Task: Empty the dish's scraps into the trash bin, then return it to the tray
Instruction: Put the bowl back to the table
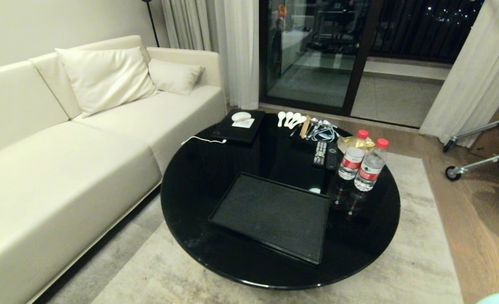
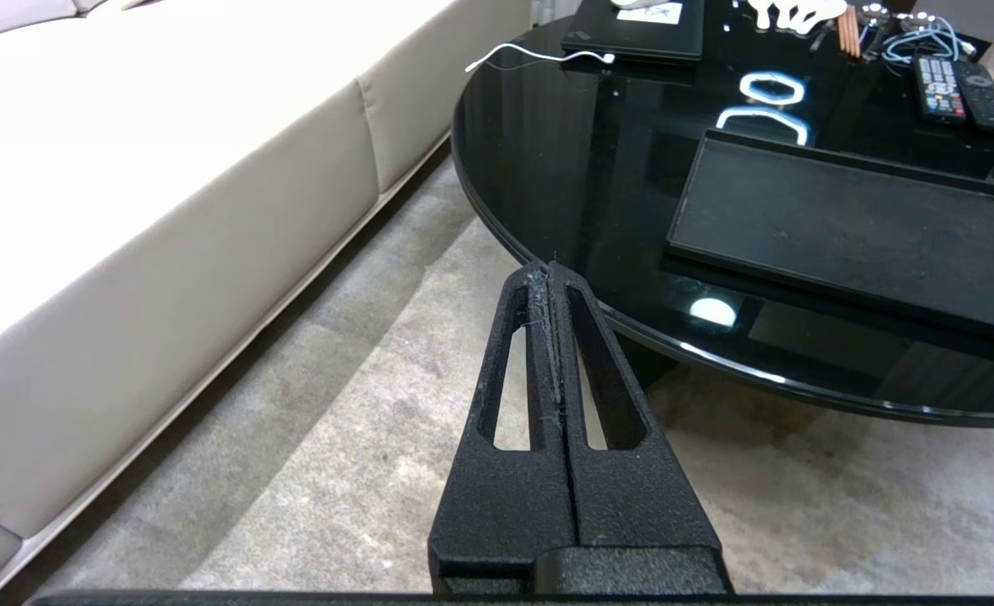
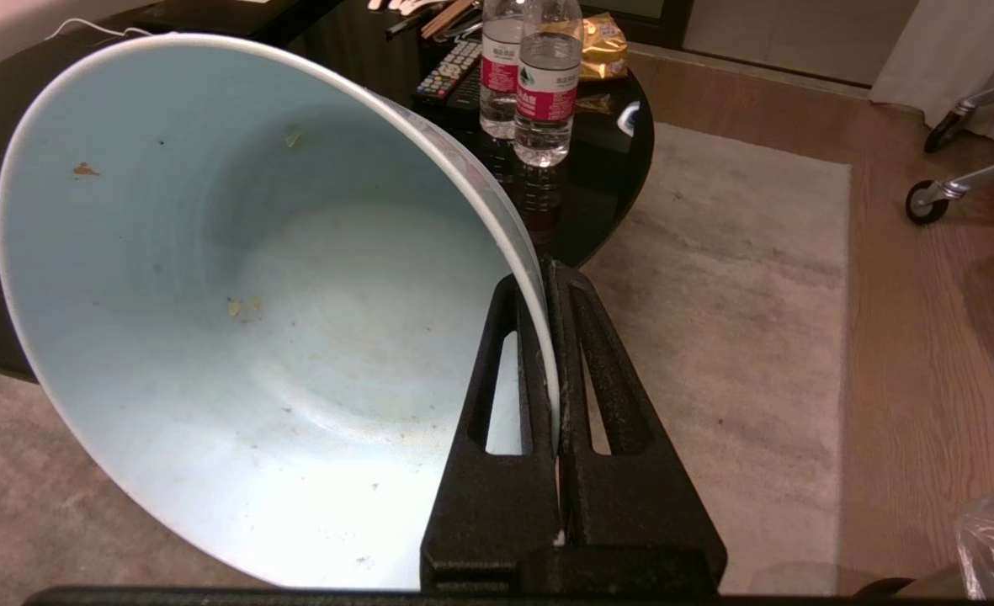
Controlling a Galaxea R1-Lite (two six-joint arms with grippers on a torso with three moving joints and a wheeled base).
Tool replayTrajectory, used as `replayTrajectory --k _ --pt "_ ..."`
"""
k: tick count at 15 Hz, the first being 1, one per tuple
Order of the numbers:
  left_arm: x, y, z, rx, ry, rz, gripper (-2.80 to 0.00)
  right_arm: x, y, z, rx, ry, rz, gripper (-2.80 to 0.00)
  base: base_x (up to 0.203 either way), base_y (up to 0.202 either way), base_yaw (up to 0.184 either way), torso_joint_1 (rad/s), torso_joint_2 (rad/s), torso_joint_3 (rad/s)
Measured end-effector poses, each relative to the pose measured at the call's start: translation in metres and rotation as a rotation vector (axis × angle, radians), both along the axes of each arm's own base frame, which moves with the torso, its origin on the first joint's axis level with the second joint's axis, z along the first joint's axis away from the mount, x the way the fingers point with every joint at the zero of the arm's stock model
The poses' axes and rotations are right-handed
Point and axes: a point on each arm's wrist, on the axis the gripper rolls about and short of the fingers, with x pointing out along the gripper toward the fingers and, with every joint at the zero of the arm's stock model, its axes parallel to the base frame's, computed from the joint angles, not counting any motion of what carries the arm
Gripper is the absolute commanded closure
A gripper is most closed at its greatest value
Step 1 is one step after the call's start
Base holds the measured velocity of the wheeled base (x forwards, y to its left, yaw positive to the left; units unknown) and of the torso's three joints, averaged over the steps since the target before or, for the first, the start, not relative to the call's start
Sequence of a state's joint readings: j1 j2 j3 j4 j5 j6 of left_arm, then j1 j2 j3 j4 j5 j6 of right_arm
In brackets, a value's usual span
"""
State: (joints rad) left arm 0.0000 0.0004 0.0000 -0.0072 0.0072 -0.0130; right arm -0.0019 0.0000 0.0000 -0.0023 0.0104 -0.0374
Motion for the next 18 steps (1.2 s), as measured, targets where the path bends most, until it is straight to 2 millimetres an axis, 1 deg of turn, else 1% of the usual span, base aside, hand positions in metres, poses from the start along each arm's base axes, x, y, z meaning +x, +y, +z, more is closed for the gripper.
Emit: replayTrajectory --k 18 --pt "0.0000 0.0000 0.0000 -0.002 0.000 0.000 0.00 0.0000 0.0000 0.0001 0.000 -0.001 0.001 0.00 0.000 0.000 0.000 0.000 0.00 0.000"
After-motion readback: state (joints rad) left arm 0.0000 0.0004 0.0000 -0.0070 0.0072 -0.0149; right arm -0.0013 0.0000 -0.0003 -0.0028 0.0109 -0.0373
